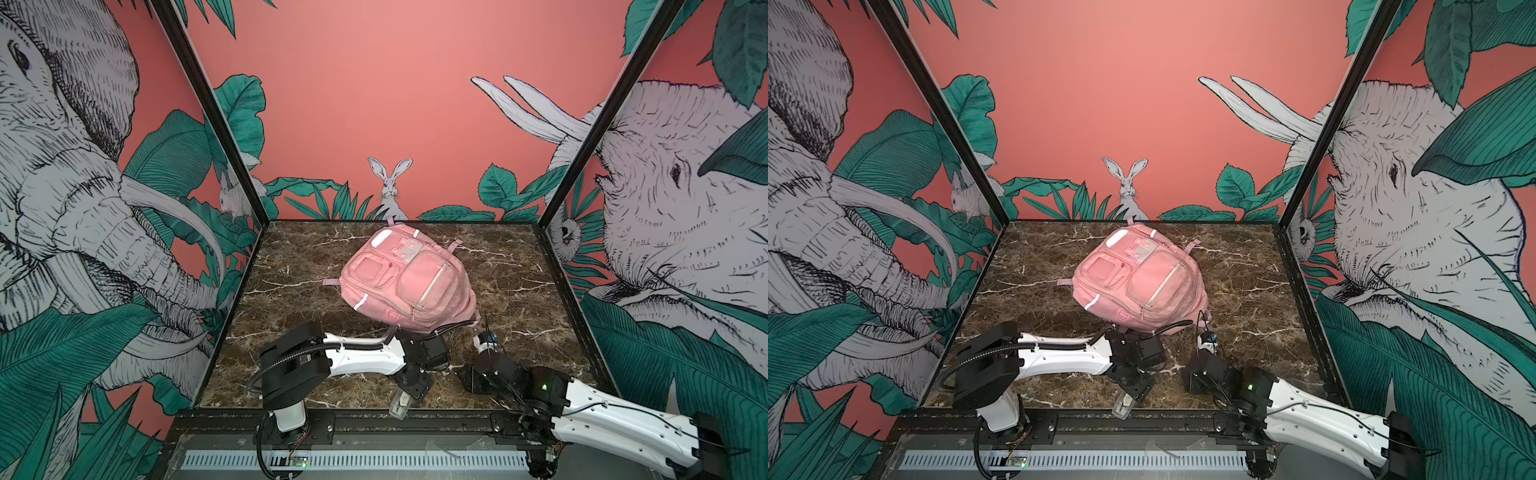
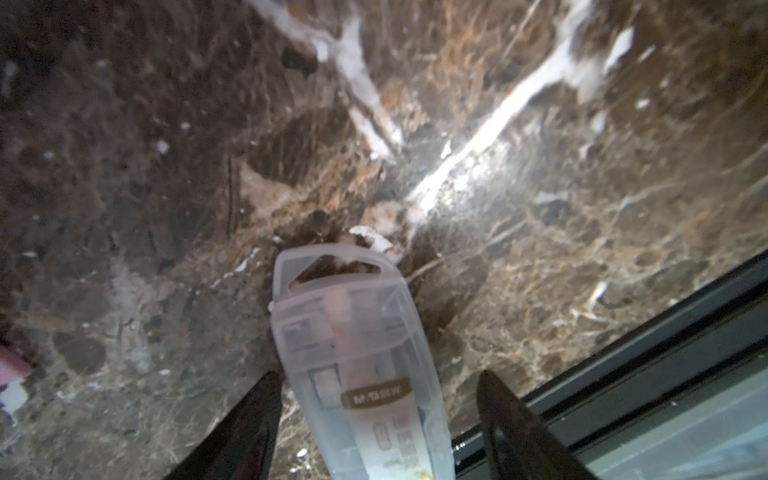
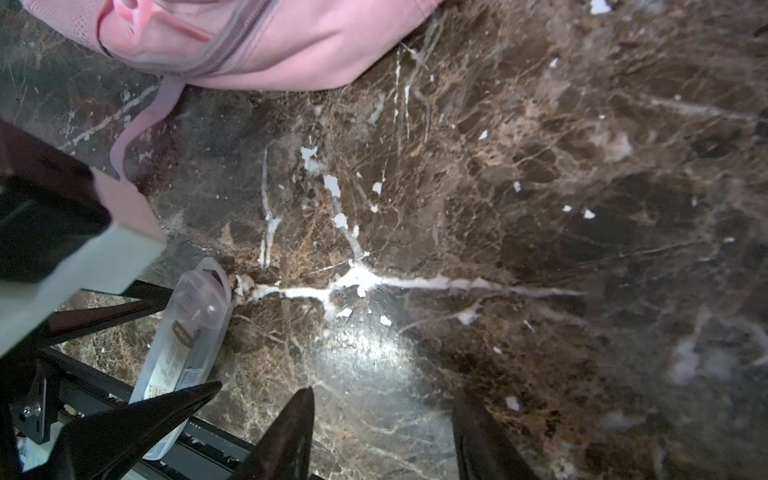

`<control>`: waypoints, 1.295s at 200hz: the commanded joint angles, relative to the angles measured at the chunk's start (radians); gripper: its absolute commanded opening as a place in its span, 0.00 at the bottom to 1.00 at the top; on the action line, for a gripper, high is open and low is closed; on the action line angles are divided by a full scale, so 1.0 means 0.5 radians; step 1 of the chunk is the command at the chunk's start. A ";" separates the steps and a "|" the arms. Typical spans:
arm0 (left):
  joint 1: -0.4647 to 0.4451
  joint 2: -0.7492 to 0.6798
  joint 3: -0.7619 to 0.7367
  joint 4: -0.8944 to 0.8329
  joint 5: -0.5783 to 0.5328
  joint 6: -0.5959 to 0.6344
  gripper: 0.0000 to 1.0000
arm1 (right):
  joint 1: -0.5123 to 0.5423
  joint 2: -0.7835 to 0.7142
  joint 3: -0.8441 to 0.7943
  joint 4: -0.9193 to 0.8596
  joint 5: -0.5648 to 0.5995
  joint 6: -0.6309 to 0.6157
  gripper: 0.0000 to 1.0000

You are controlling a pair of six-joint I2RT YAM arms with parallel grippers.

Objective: Pack the student bag
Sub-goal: 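Lower the left gripper onto the clear pencil box while the right gripper moves beside it, then grasp the clear pencil box with the left gripper and lift it toward the backpack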

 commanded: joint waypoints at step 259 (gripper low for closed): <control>0.368 -0.101 0.097 0.234 0.201 0.033 0.46 | -0.008 0.228 0.097 0.395 0.011 -0.218 0.56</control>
